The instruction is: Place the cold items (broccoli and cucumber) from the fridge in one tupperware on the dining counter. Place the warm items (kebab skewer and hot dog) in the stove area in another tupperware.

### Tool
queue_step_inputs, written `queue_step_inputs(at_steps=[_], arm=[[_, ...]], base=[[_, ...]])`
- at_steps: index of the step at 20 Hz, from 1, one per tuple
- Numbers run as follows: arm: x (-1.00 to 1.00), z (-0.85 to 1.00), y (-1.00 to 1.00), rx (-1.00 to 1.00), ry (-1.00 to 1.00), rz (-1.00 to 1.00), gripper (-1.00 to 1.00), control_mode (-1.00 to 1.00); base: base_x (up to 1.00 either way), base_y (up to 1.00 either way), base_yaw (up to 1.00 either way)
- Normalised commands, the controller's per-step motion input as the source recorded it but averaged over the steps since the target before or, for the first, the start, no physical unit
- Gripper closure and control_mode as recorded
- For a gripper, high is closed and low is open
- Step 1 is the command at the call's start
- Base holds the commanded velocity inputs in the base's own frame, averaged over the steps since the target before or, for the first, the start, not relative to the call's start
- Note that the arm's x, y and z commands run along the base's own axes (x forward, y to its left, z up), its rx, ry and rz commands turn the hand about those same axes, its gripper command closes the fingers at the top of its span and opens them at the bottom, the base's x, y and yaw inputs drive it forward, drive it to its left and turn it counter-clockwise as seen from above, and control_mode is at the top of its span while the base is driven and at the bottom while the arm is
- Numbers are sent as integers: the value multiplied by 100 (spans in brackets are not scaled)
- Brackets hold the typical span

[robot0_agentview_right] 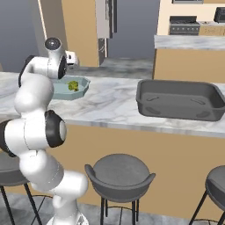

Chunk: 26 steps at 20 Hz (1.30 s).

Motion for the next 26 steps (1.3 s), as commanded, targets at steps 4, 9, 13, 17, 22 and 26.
queue_step_inputs(at_steps=[4,9,13,17,22,26], arm=[[-100,98,-52,7,15,0,-100,-100],[-100,43,-75,0,7,-2,-100,-100],[-100,-18,-44,-9,3,-15,-100,-100],[-100,-93,-22,-17,-11,-14,-100,-100],[-100,-100,-13,-23,-19,-9,-100,-100],[-100,-78,-43,0,-12,0,-100,-100]], base=[[0,0,0],[0,0,0],[0,0,0],[0,0,0],[0,0,0],[0,0,0]])
